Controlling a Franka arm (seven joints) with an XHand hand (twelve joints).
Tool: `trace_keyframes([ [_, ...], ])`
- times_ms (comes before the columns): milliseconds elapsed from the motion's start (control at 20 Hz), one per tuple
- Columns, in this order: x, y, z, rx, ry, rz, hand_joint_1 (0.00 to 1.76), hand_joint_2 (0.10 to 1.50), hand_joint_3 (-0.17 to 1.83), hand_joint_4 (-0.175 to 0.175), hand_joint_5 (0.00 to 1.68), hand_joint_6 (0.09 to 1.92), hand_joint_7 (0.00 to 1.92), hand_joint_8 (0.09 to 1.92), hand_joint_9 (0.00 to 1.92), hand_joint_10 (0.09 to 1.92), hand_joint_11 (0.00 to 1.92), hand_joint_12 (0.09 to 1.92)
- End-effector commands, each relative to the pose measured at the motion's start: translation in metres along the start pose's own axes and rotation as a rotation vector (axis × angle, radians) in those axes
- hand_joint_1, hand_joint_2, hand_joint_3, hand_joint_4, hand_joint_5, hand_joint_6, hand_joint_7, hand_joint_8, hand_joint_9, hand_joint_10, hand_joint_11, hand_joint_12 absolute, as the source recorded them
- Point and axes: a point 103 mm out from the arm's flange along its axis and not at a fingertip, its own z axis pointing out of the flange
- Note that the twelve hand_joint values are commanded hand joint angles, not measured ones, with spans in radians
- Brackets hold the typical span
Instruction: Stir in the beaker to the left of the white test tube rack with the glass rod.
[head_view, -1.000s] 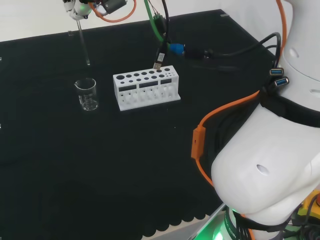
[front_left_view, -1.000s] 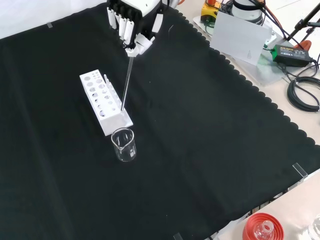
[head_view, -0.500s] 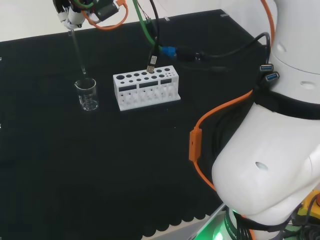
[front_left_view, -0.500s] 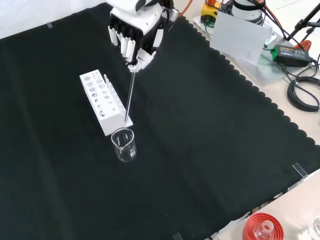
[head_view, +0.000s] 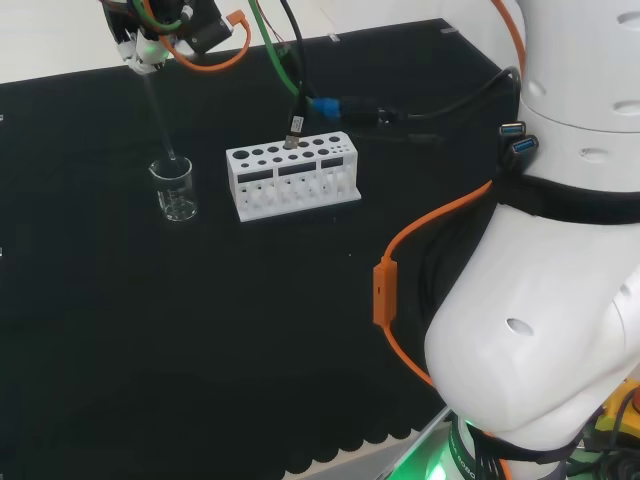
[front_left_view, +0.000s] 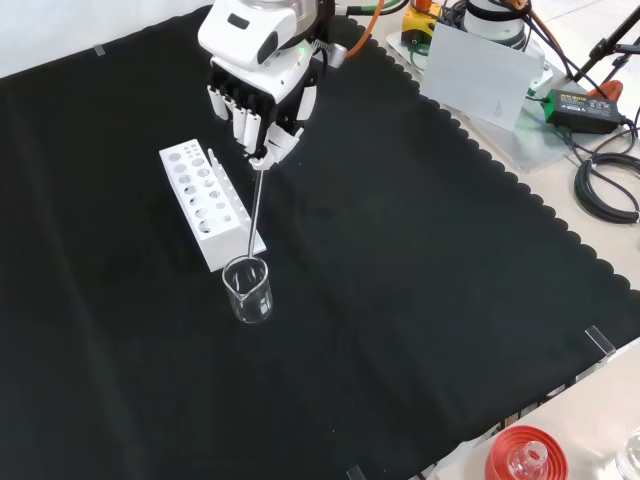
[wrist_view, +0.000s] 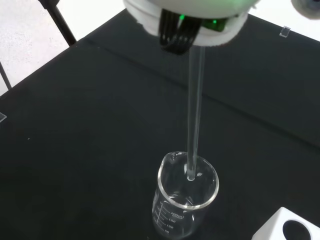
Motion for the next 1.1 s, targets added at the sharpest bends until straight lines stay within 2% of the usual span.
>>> trace_keyframes([
  [50, -0.014, 0.008, 0.018, 0.02, 0.009, 0.003, 1.32, 0.75, 0.51, -0.175, 1.17, 0.54, 1.34, 0.75, 1.86, 0.21, 1.58, 0.69],
  [550, -0.019, 0.021, 0.057, 0.047, 0.035, 0.001, 1.32, 0.75, 0.52, -0.175, 1.17, 0.54, 1.34, 0.75, 1.86, 0.21, 1.58, 0.69],
  [1100, -0.006, 0.03, 0.093, 0.082, 0.055, -0.013, 1.32, 0.74, 0.52, -0.175, 1.17, 0.55, 1.34, 0.75, 1.86, 0.21, 1.58, 0.69],
])
